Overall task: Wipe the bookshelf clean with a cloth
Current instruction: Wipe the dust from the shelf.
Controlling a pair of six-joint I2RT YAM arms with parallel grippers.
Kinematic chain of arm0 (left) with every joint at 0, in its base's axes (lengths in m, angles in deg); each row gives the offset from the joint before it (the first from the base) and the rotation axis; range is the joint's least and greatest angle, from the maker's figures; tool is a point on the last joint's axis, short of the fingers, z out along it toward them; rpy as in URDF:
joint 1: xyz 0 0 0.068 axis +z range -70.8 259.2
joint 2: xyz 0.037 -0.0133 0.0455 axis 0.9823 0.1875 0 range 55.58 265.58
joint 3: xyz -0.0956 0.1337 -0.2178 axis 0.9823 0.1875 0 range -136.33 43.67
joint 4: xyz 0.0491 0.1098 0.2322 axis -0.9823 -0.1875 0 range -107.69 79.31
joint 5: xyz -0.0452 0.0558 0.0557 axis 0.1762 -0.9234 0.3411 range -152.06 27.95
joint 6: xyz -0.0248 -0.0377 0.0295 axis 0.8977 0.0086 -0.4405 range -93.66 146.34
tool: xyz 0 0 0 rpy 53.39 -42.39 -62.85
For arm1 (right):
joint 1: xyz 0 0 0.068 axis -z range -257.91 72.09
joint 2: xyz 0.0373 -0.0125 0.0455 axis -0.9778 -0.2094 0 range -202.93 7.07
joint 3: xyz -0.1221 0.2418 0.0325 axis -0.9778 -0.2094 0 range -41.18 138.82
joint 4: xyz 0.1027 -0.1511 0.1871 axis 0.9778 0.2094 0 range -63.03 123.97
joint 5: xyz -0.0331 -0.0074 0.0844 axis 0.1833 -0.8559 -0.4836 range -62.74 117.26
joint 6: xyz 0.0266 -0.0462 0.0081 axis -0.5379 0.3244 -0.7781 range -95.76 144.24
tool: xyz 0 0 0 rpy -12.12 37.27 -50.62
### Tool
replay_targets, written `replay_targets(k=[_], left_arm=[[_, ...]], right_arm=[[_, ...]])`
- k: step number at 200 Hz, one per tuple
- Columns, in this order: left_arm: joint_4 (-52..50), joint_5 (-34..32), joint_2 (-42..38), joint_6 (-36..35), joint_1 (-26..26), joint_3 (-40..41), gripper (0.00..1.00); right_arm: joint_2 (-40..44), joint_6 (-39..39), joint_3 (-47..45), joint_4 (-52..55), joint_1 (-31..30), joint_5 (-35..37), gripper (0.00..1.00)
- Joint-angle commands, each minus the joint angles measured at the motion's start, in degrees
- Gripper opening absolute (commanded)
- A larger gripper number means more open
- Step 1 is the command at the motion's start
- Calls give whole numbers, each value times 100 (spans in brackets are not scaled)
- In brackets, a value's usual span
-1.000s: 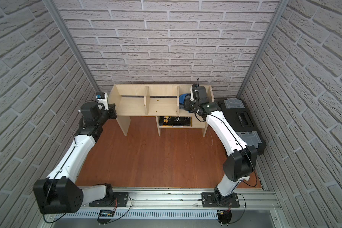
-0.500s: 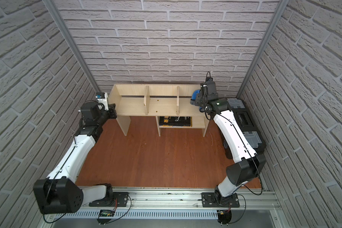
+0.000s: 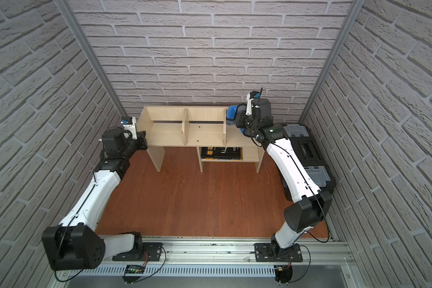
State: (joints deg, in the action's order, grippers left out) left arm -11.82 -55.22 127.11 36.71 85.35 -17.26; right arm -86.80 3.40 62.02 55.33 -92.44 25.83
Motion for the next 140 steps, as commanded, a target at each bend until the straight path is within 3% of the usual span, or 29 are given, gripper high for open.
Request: replay_targets(k=[1, 54, 100, 140], left_arm=[[-247, 796, -31, 326, -149, -17, 0], [-250, 785, -36, 308, -169, -7, 0], [-257, 794, -34, 299, -184, -17, 0], [-276, 776, -39, 261, -199, -16, 0]], right_arm=[[68, 33, -310, -234, -24, 24, 3], [793, 439, -1421, -18, -24, 633, 3], [1238, 335, -2181, -47, -82, 239, 3], [1194, 258, -2128, 75, -250, 359, 3]])
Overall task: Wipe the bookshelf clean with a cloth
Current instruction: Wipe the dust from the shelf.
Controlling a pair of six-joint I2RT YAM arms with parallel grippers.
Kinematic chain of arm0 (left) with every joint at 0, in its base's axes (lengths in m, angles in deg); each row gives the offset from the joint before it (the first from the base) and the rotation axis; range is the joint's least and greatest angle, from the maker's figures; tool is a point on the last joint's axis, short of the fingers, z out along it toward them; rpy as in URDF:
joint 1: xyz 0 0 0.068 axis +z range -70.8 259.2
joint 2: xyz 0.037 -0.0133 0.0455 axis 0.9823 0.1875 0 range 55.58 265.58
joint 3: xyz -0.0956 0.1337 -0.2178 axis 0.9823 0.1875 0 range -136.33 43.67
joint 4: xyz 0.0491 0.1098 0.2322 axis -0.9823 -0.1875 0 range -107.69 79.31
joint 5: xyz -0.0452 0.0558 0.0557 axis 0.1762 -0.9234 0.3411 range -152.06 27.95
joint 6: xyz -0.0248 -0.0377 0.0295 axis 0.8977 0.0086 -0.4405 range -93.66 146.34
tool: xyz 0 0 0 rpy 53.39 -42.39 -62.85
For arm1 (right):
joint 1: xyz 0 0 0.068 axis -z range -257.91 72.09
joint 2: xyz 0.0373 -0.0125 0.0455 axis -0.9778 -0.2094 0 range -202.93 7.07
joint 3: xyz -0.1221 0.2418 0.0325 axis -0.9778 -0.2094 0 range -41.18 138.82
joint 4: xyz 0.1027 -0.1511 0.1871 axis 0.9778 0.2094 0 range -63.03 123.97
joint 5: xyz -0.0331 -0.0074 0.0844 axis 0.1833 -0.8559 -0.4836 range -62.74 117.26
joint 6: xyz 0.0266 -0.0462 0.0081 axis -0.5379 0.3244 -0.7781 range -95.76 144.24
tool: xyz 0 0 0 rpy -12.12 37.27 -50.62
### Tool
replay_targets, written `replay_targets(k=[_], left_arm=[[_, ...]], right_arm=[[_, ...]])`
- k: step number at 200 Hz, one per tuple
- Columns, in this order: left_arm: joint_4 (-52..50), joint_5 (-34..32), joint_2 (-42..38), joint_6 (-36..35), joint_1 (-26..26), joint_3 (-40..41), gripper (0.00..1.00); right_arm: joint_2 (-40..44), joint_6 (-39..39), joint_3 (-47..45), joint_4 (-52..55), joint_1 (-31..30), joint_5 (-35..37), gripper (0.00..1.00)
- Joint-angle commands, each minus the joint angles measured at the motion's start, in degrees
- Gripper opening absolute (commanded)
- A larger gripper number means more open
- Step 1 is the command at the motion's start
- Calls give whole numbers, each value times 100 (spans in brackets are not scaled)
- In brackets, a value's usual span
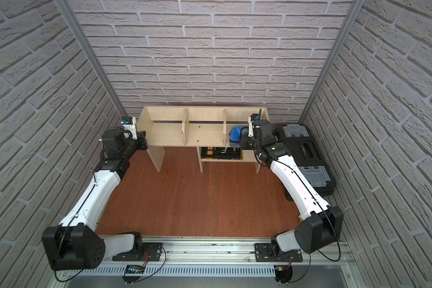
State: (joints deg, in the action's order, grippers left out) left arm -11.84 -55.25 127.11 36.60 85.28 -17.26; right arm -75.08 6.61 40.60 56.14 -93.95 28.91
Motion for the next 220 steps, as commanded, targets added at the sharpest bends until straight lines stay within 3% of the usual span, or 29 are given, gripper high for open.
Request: replay_targets(k=[1, 52, 87, 129, 155, 184, 220], left_arm=[[-286, 778, -45, 272, -194, -16, 0], [-309, 795, -66, 220, -263, -42, 0], [-303, 801, -81, 215, -263, -25, 0], [-316, 778, -91, 187, -266, -31, 0], [-321, 778, -107, 176, -248, -35, 0], [-316, 780, -113, 178, -238, -35, 0], [-324, 770, -110, 180, -244, -31, 0]], right_arm=[[23, -55, 22, 11, -101, 66, 3], [337, 244, 1008, 347, -532, 497, 3], [-208, 377, 2477, 602, -961, 485, 3], [-1193, 327, 3750, 787, -1076, 347, 3], [-1436, 286, 3664, 795, -1094, 485, 2], [-1292, 359, 3117, 650, -1094, 772, 3], [-979, 468, 3101, 782, -1095, 948, 3]])
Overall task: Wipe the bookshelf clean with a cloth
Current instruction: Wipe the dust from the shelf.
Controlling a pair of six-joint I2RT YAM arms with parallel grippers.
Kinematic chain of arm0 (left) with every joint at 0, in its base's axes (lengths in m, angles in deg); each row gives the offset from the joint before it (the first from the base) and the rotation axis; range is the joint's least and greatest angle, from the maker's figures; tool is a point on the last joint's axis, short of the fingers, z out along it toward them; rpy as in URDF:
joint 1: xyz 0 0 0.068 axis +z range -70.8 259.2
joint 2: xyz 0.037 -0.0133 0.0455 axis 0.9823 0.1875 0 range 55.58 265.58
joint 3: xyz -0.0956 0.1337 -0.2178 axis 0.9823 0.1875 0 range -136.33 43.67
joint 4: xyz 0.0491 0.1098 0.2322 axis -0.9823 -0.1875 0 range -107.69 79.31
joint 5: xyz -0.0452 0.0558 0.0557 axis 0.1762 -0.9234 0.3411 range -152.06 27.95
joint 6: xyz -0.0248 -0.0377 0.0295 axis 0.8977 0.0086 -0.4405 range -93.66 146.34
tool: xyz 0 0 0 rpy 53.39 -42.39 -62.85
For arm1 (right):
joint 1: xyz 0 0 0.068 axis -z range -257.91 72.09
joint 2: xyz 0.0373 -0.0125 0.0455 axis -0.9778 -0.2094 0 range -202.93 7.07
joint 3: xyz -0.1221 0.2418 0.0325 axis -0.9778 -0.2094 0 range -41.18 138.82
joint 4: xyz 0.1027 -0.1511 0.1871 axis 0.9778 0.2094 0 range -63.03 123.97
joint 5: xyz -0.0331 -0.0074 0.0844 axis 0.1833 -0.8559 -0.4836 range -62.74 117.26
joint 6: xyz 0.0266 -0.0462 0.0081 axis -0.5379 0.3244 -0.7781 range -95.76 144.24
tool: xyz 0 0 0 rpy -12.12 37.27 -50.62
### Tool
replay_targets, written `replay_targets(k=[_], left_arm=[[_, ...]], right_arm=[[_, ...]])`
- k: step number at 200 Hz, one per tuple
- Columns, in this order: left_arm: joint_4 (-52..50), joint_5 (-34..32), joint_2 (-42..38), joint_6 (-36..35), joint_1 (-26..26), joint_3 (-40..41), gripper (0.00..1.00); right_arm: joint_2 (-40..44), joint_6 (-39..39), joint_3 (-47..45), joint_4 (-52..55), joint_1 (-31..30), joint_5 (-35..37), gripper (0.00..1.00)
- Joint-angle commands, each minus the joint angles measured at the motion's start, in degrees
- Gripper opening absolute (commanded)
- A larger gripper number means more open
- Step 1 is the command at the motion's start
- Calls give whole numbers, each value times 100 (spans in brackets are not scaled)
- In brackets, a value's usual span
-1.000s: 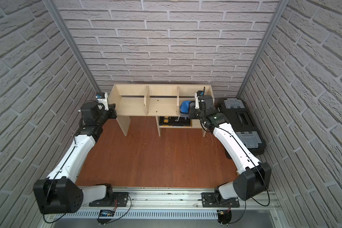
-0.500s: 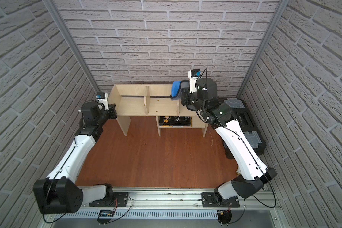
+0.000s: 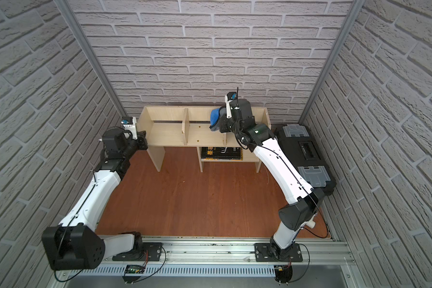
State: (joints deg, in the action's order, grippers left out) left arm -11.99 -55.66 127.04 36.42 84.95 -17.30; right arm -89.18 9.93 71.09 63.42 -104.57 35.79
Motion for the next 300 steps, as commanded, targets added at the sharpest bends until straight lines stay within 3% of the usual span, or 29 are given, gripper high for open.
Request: replay_targets(k=[1, 39, 94, 135, 183, 227, 265, 300], left_arm=[[-309, 811, -105, 197, -205, -24, 0], [-311, 802, -98, 195, -215, -22, 0], [-319, 759, -122, 179, -206, -20, 0], [-323, 776, -110, 194, -206, -33, 0], [-318, 714, -122, 186, -215, -11, 0], [-318, 678, -128, 179, -233, 1, 0], [-299, 714, -120, 204, -245, 11, 0], [-309, 658, -133, 173, -255, 17, 0]], right_arm=[[440, 146, 64, 59, -28, 261, 3], [639, 615, 601, 424, 86, 1183, 3], [649, 445, 40, 708, 1251, 1616, 3], [997, 147, -881, 722, 1540, 1502, 3], [2036, -452, -1989, 531, 1533, 919, 3], [1644, -343, -795, 890, 1490, 486, 3], [579, 79, 619, 1371, 1493, 515, 3], [589, 123, 43, 1163, 1497, 640, 3]])
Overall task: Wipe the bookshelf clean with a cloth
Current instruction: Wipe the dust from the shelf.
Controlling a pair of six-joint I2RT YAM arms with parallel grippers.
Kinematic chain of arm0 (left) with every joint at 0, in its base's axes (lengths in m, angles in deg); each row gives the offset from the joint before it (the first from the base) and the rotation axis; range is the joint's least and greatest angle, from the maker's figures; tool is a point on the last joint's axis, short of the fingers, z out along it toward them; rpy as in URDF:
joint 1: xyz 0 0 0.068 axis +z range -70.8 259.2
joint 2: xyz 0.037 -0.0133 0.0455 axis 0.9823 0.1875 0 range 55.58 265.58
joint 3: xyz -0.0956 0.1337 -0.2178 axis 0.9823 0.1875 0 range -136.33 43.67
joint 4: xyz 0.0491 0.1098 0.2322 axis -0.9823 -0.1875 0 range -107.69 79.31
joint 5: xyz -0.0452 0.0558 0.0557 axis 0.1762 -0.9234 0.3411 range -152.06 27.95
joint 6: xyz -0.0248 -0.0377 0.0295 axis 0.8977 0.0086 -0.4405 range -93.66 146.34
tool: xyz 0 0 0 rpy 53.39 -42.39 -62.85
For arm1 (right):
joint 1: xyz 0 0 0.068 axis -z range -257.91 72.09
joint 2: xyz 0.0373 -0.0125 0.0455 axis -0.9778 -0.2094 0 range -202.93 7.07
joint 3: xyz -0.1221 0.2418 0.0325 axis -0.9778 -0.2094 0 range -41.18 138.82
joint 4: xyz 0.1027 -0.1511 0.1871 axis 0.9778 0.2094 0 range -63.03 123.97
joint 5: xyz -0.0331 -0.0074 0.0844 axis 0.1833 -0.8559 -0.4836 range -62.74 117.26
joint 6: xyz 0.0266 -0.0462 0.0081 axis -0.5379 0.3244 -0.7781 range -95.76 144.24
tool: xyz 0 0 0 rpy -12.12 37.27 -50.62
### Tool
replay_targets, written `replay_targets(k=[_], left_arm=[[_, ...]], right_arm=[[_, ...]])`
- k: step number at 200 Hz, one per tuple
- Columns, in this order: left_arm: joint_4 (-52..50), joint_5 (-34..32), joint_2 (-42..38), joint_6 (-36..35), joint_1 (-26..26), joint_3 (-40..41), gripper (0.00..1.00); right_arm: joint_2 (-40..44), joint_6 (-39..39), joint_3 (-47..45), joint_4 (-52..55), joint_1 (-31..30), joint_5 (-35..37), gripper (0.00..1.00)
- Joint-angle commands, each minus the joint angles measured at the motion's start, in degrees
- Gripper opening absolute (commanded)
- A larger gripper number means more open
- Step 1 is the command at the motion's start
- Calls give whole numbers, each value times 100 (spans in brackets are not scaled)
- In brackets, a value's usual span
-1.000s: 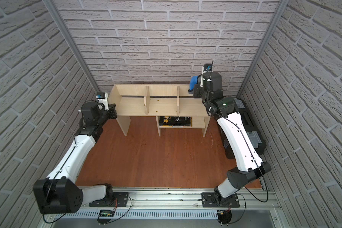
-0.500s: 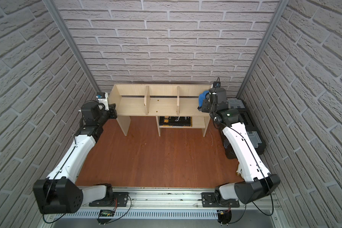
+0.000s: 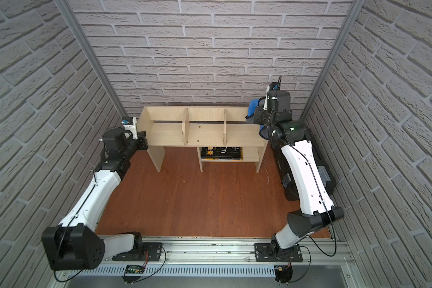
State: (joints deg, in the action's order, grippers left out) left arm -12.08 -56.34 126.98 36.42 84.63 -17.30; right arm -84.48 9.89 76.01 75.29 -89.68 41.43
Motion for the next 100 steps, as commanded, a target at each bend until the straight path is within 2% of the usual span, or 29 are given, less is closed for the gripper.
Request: replay_targets(k=[1, 25, 54, 81, 100], left_arm=[[-301, 727, -126, 171, -225, 16, 0], [-301, 733, -122, 169, -222, 15, 0], [-301, 708, -112, 177, -232, 15, 0], [-314, 700, -109, 169, -234, 14, 0], [-327, 650, -152, 119, -240, 19, 0]], right_arm=[[142, 122, -485, -41, 8, 77, 3], [629, 1, -1252, -269, 23, -64, 3], [1138, -186, -1687, -371, -176, -512, 3], [998, 16, -1016, -202, -885, -468, 3], [626, -12, -244, -95, -1126, -601, 3]])
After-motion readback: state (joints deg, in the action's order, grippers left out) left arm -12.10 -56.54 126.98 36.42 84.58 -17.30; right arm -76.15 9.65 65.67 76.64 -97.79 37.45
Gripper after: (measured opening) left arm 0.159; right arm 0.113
